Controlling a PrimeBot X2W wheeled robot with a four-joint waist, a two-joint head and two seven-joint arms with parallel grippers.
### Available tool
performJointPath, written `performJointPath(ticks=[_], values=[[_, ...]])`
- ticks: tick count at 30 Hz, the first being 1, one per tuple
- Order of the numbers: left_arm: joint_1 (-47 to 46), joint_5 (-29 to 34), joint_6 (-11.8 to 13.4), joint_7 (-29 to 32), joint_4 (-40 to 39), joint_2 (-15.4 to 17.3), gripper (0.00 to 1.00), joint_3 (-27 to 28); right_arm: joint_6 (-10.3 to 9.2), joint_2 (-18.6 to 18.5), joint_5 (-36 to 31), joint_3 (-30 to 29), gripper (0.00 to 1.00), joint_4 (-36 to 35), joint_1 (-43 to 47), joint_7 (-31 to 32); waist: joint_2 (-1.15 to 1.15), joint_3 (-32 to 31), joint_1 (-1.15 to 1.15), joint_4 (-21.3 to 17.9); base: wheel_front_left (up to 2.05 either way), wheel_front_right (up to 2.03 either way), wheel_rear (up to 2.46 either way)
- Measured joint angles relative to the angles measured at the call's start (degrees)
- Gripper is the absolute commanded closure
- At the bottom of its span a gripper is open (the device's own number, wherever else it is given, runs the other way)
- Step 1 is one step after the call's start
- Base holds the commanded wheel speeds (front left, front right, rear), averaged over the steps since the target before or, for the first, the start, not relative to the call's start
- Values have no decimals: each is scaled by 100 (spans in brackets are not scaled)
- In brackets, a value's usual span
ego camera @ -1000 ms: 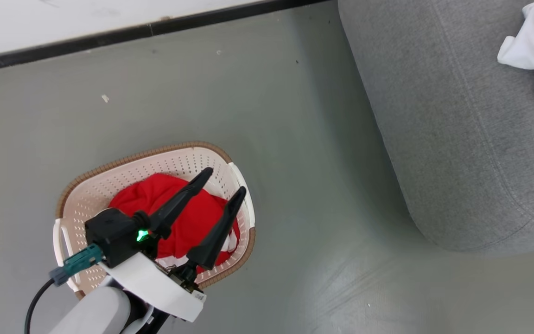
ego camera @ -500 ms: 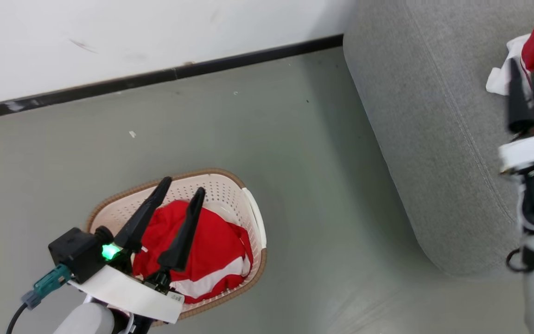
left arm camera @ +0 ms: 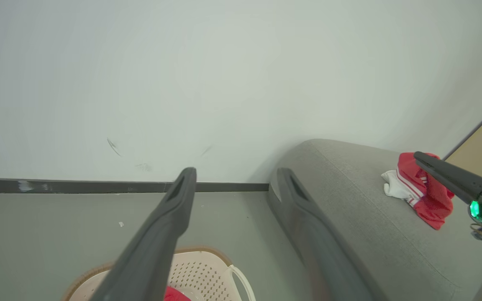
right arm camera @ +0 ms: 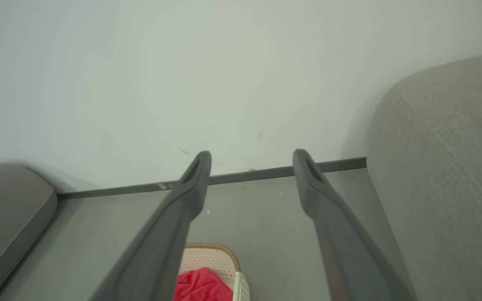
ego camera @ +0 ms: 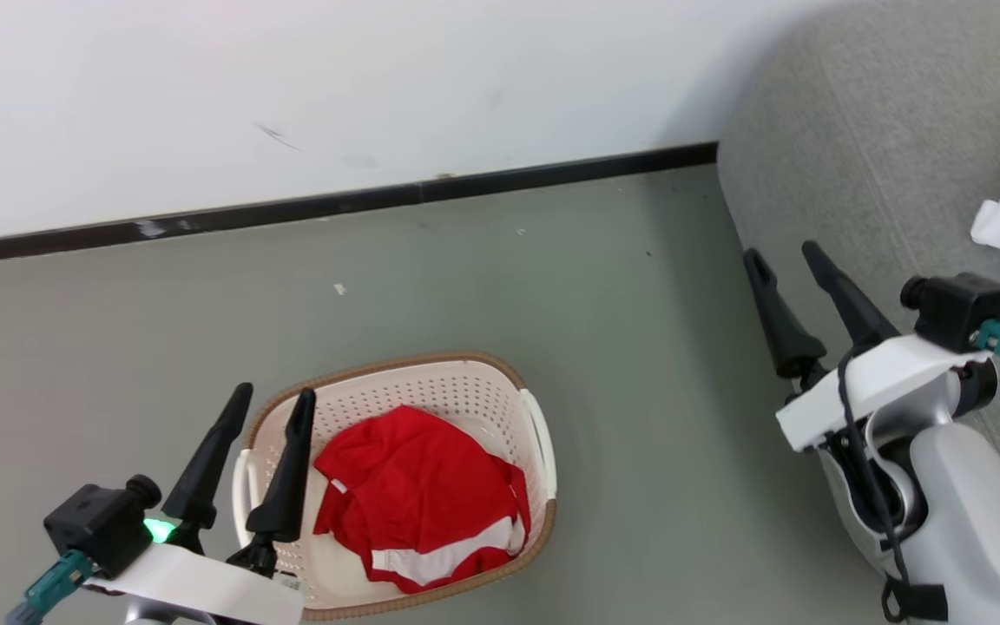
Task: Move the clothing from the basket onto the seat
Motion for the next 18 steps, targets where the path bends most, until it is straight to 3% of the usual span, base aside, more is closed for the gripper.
performJointPath(ticks=[5,8,18], values=[[132,125,66,0,-11,-113,0,323,0,-242,-453,338,0,18,208,-194,0,-189,0,253,0,0,0],[252,287,65,-15,10,-140,0,399,0,-553,-1054,716,0,71,368,-399,0,-332,0,451,0,0,0],[481,408,-71,-15,221,-233,0,433,1,-382,-1195,713,0,525,1112,-632,0,-666,0,841,0,0,0]])
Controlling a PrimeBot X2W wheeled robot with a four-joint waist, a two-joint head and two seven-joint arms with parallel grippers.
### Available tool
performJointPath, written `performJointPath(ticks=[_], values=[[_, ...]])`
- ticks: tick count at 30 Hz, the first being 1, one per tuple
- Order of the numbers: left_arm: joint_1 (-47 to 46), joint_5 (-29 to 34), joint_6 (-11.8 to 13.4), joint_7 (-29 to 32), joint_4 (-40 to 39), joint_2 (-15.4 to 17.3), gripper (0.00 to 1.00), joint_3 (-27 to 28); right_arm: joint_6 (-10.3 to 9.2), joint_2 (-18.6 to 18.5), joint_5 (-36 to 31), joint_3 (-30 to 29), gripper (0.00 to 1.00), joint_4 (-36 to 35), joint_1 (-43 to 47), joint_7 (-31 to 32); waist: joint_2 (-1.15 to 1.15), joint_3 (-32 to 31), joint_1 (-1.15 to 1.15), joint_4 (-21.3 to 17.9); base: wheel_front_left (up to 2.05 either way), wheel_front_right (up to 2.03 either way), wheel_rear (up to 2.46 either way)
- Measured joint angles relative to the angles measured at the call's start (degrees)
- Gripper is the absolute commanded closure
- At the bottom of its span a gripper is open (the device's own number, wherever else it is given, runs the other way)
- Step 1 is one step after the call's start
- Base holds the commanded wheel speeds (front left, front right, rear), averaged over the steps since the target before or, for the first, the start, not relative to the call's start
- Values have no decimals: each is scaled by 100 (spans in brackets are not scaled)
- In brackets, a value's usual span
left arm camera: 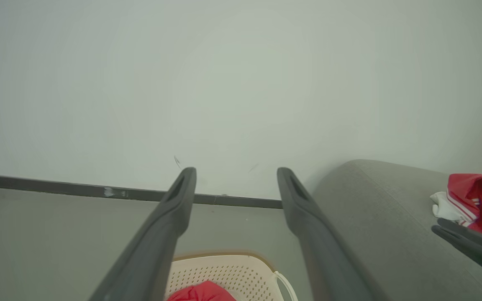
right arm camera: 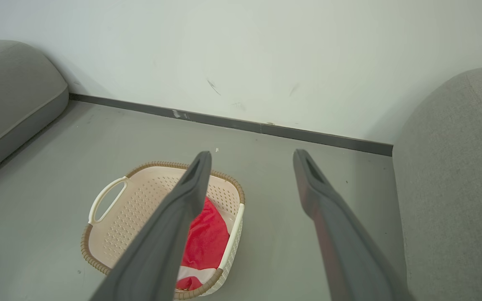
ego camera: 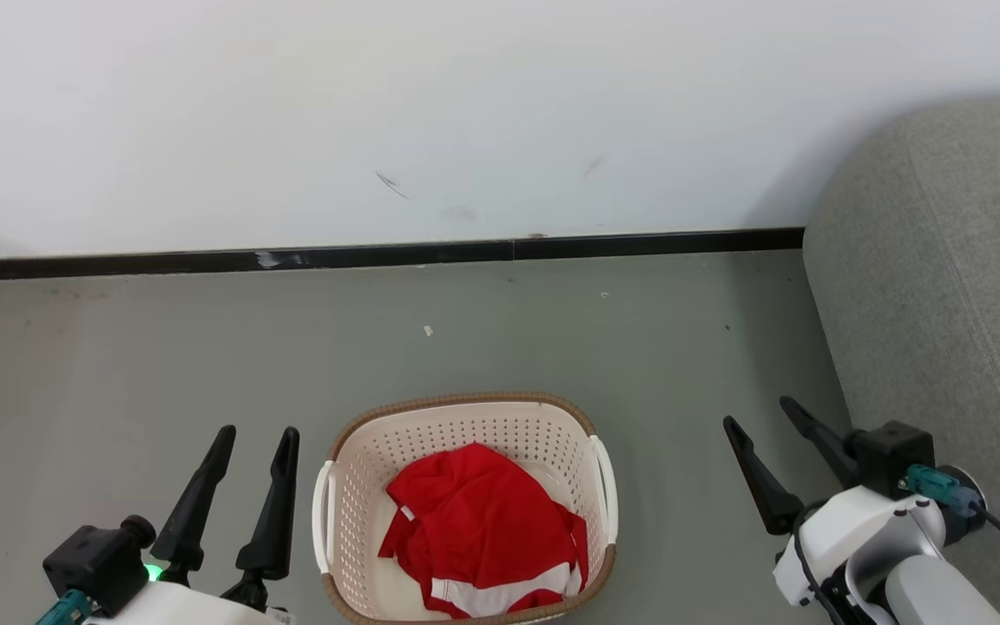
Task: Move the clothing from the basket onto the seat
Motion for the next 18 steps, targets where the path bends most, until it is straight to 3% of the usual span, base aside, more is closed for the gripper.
performJointPath(ticks=[18], values=[[404,223,-132,0,390,-70,0,137,0,253,-334,-364,0,75,526,-191,0,-426,0,332,0,0,0]])
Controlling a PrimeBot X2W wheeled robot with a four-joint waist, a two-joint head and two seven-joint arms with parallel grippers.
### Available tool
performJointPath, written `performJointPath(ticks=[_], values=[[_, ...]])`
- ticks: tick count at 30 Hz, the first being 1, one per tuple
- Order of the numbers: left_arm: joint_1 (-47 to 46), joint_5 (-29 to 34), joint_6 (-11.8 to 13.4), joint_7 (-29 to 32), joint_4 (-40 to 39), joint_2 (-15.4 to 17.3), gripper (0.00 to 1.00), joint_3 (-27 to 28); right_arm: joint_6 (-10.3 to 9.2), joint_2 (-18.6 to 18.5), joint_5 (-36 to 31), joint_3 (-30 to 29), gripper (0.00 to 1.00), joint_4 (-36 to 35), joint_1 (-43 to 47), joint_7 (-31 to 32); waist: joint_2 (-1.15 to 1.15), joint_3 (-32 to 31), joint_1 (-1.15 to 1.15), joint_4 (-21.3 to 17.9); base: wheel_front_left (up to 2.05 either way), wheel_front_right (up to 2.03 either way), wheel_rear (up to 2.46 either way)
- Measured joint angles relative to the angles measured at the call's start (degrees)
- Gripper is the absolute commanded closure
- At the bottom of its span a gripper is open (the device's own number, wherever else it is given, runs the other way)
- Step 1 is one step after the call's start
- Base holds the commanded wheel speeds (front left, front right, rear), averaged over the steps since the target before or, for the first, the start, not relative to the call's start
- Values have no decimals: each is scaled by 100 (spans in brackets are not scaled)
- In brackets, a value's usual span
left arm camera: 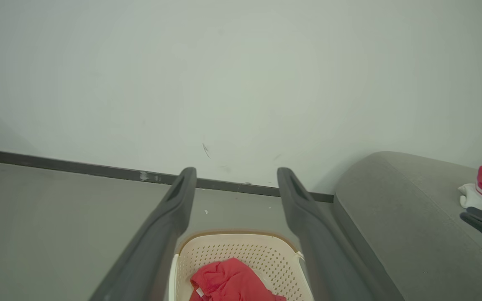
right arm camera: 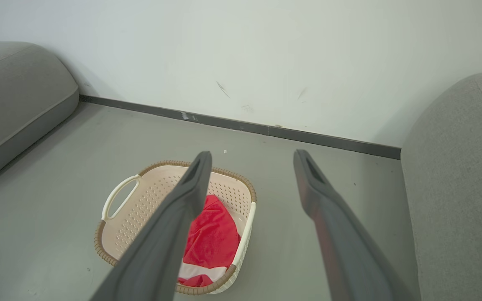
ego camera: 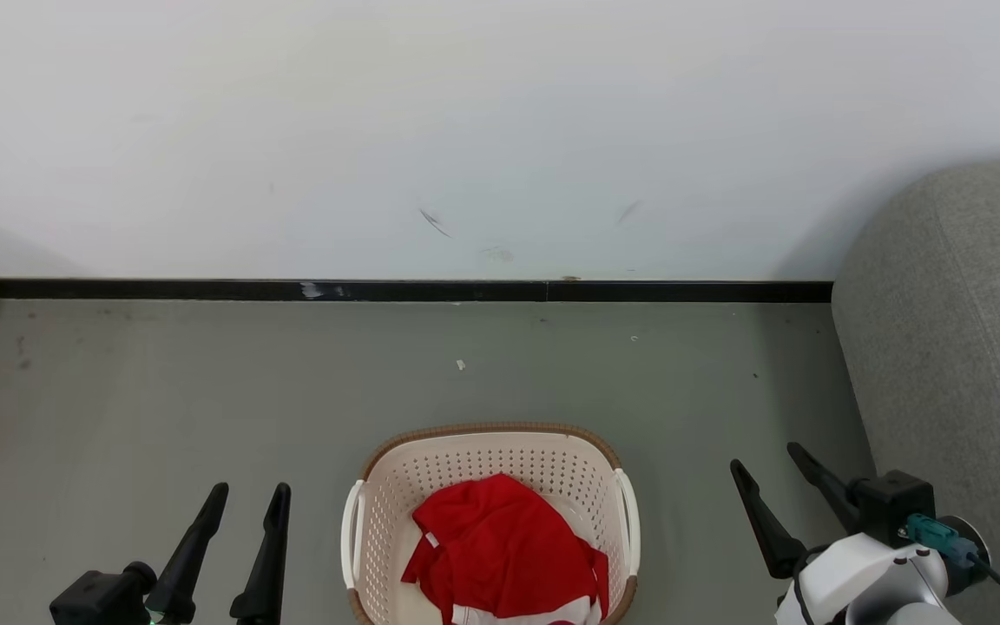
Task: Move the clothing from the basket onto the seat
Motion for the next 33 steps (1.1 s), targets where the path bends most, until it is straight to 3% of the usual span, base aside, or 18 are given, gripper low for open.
performJointPath(ticks=[17,33], values=[[98,90,-51,0,25,-124,0,147,0,126,-132,21,0,-87,180,-10,0,61,0,7,0,0,0],[42,304,-250,388,357,-51,0,-455,0,269,-144,-181,0,-188,558,-53,0,399,0,-63,0,0,0]])
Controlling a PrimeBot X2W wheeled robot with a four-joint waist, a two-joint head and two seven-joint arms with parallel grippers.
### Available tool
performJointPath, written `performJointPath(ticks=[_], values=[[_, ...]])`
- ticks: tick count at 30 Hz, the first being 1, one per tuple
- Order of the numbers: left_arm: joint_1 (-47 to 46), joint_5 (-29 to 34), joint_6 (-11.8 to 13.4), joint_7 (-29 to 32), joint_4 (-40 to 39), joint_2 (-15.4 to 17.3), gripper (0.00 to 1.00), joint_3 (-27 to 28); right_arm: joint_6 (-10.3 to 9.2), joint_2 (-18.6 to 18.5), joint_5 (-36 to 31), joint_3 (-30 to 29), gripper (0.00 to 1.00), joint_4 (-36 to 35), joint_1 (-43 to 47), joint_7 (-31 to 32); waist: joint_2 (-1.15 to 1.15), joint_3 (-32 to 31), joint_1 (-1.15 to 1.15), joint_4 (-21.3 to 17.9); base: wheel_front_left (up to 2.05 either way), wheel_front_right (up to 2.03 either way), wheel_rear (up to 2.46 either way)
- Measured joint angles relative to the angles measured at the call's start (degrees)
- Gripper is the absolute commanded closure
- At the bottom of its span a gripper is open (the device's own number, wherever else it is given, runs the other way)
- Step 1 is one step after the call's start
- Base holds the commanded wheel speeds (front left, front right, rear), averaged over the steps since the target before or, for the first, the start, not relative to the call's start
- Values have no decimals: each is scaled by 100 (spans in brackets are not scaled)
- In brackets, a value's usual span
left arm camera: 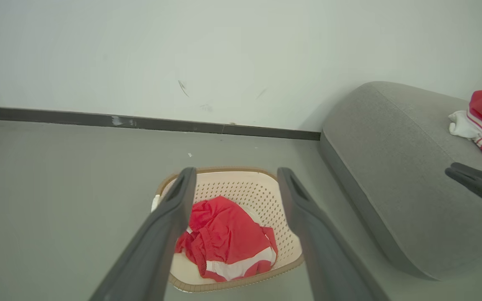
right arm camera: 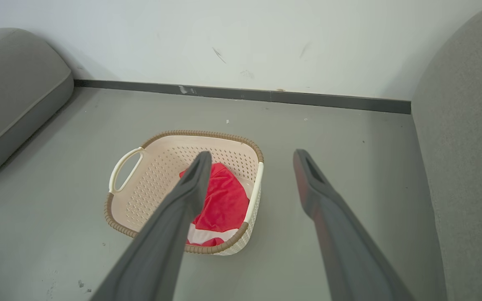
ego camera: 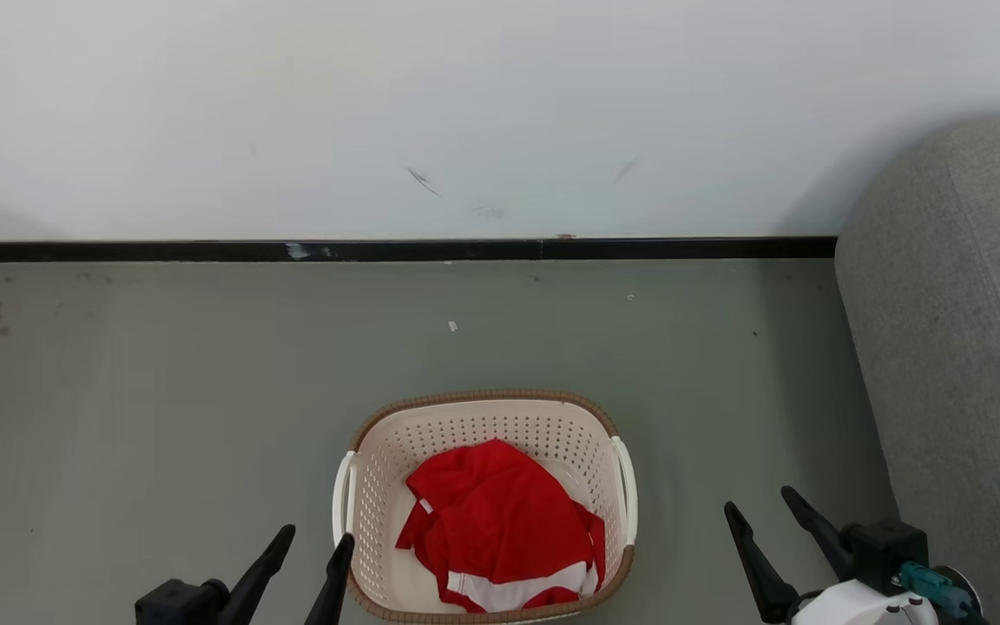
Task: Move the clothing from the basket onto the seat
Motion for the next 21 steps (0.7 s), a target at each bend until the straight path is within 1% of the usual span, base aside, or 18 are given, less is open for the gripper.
performJointPath(ticks=[16,21], values=[[-971,214,-146,849,485,-64,0,-662,0,142,-145,-302,0,-281,127,0,0,666,0,-165,0,0,0],[-1422,423,-153,1133,592,-70,0,-829,0,155,-146,-415,0,-408,129,-1,0,940,0,-238,0,0,0]])
